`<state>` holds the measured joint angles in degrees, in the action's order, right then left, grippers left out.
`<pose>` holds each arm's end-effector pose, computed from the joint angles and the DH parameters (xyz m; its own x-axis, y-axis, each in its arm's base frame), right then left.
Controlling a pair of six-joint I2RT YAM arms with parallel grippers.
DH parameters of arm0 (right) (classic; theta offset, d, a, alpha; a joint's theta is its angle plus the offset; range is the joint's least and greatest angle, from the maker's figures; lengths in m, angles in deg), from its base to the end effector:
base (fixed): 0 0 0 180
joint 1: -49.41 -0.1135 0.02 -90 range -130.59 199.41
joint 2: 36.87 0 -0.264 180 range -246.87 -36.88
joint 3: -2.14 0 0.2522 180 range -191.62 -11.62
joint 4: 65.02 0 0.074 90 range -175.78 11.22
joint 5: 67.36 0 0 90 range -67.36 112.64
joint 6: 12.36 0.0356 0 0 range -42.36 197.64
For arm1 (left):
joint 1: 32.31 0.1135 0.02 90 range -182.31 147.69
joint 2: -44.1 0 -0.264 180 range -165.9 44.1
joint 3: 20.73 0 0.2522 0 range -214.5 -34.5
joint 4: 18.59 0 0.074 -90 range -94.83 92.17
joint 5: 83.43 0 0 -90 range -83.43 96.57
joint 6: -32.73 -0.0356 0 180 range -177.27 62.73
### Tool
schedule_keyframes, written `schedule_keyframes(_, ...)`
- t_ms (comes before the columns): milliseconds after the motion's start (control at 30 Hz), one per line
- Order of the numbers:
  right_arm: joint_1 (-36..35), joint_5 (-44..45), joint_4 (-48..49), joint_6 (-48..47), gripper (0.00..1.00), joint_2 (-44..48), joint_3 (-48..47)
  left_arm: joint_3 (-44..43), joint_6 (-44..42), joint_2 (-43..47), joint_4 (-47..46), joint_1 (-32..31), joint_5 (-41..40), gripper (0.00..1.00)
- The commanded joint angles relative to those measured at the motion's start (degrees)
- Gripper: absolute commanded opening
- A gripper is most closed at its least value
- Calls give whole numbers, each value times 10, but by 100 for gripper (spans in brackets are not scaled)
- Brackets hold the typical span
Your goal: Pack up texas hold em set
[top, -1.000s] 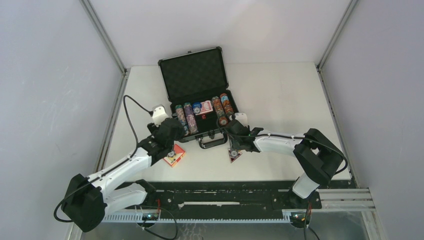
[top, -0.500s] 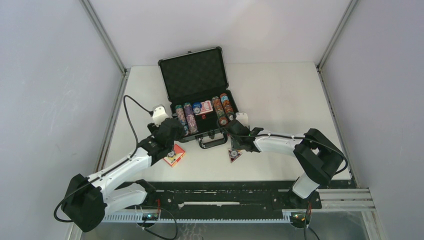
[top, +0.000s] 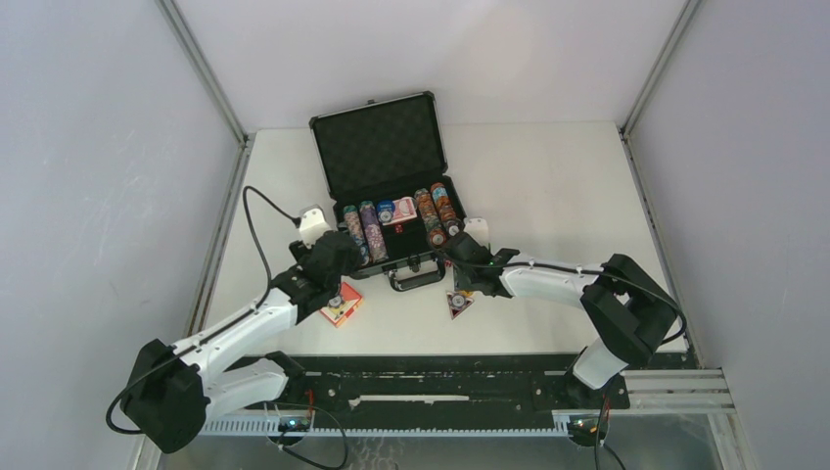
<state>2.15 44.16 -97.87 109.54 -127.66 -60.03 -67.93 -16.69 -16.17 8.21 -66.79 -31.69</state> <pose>0.2106 0.2087 0.1626 -0.8044 -0.1462 -0.5758 -0.1640 0.9862 -0.0212 0.1881 -0.1024 0.2204 -0.4357 -0.3204 -0.8411 -0.3037 0.9320 -0.1978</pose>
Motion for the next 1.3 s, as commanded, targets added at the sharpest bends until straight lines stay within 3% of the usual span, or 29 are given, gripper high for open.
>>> schedule_keyframes(0, 3, 5, 11, 4, 47, 21, -18, -33, 6, -2, -7, 2, 7, 85)
schedule_keyframes(933, -8, -2, 16, -3, 46, 35, -18, -36, -2, -7, -14, 1, 28, 85)
schedule_keyframes(1267, -21, 8, 7, -14, 47, 56, -17, -48, -39, -35, -49, 1, 121, 86)
